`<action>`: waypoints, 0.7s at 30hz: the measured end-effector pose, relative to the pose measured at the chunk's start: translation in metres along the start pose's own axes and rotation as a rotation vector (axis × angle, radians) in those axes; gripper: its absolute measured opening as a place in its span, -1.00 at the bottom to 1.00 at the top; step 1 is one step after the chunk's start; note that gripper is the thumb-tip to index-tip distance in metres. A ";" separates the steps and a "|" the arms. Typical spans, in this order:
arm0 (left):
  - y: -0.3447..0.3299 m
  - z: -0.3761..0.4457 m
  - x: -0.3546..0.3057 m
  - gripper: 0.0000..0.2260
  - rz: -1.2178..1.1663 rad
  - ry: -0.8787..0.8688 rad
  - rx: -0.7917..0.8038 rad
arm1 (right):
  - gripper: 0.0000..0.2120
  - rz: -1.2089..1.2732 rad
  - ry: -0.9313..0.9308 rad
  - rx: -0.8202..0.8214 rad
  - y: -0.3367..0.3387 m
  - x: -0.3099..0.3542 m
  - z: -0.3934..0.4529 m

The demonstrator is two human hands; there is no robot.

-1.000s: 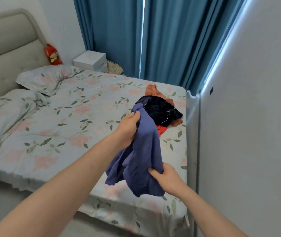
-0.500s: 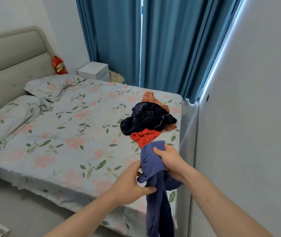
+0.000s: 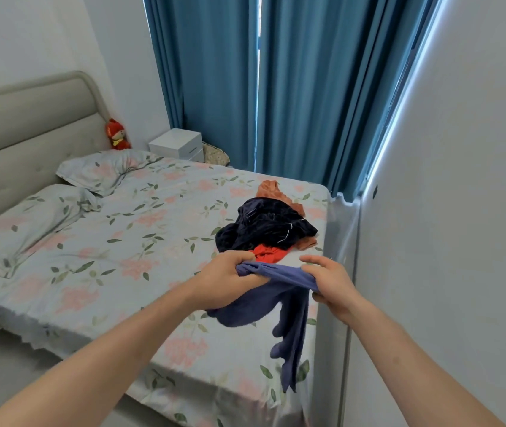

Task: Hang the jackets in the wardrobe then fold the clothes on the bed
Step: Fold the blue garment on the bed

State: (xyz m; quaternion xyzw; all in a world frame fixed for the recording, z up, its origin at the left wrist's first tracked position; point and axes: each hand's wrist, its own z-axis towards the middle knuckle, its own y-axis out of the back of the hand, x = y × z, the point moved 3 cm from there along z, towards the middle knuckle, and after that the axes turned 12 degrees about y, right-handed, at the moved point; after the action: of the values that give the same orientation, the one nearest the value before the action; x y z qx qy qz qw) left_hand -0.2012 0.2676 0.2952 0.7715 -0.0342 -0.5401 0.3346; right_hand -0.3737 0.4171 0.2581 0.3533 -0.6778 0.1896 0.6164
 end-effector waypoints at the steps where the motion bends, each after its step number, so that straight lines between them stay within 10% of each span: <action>1: 0.005 0.001 -0.006 -0.75 0.044 -0.014 0.057 | -0.77 0.019 0.004 -0.003 0.002 0.003 0.002; 5: 0.019 0.002 -0.006 -0.82 0.193 0.068 0.253 | -0.76 0.068 0.026 -0.004 0.013 0.015 0.005; 13: 0.037 0.013 -0.039 -0.78 -0.120 0.179 0.117 | -0.61 -0.080 0.078 -0.006 0.012 0.017 0.003; 21: 0.036 0.032 -0.059 -0.94 0.202 0.047 -0.009 | -0.36 -0.103 0.207 0.442 -0.031 0.051 -0.034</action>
State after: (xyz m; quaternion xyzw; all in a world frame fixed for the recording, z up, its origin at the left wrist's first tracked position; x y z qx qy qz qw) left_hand -0.2420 0.2489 0.3572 0.7749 -0.1016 -0.4855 0.3918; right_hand -0.3273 0.4069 0.3081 0.4924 -0.5341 0.3367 0.5990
